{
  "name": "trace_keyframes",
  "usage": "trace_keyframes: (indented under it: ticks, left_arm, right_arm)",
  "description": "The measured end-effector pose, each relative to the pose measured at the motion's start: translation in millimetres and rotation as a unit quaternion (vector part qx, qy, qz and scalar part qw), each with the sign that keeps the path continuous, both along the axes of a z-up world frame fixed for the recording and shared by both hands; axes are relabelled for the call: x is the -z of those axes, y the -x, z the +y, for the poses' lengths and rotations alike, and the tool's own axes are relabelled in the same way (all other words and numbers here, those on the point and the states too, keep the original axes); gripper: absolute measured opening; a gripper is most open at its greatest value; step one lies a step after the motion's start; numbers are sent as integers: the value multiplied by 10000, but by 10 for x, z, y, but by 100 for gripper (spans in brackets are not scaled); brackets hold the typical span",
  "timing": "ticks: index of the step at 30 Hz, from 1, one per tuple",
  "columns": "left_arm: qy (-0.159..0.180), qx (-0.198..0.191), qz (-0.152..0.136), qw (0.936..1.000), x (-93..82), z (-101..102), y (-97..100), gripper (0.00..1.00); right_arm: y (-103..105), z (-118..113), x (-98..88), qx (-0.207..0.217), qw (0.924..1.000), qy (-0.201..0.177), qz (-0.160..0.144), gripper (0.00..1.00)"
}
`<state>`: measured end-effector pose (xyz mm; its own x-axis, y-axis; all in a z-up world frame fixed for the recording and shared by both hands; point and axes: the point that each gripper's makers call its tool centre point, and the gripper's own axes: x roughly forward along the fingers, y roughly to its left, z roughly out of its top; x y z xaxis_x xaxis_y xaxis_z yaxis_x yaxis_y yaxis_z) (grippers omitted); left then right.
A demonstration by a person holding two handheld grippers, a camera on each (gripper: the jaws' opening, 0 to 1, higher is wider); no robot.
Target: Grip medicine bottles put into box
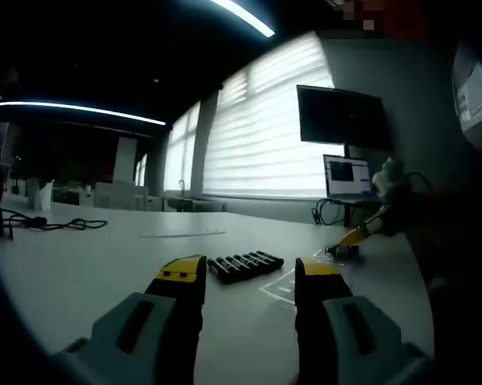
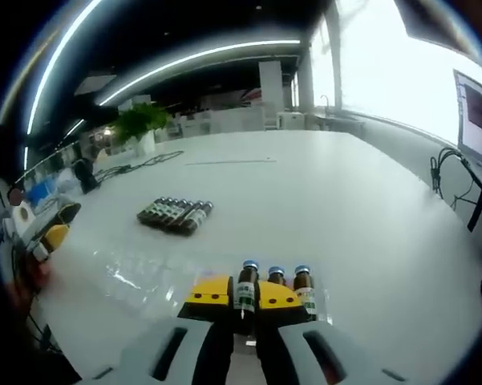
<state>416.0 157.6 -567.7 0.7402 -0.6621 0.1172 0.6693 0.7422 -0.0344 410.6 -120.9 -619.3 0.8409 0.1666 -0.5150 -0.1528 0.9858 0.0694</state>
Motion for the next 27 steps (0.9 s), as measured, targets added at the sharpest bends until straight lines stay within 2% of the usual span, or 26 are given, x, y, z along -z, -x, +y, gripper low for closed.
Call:
trace_keyframes:
  ticks: [3, 5, 7, 13, 19, 20, 21, 27]
  left_arm:
    - [2, 1, 1, 10000, 0, 0, -2, 37]
    - [6, 8, -1, 10000, -2, -2, -1, 37]
    - [9, 13, 1, 10000, -2, -4, -1, 37]
    - [11, 18, 11, 10000, -1, -6, -2, 37]
    - [6, 13, 7, 10000, -2, -6, -3, 37]
    - [3, 14, 9, 10000, -1, -6, -2, 37]
    - [-3, 12, 7, 10000, 0, -7, -3, 37]
    - [-17, 9, 6, 10000, 3, -8, -3, 37]
  right_arm:
    - [29, -2, 40, -25, 9999, 106, 45, 3]
    - [35, -27, 57, -44, 9995, 297, -1, 2]
    - [33, -25, 48, -44, 9997, 253, -26, 3]
    - [29, 4, 47, -171, 9978, 617, -145, 2]
    - [26, -9, 65, -98, 9975, 674, -179, 0]
    - [124, -38, 184, 87, 9978, 630, 182, 0]
    - [50, -30, 106, -65, 9973, 695, -229, 0]
    - [28, -19, 73, -7, 9975, 629, -318, 0]
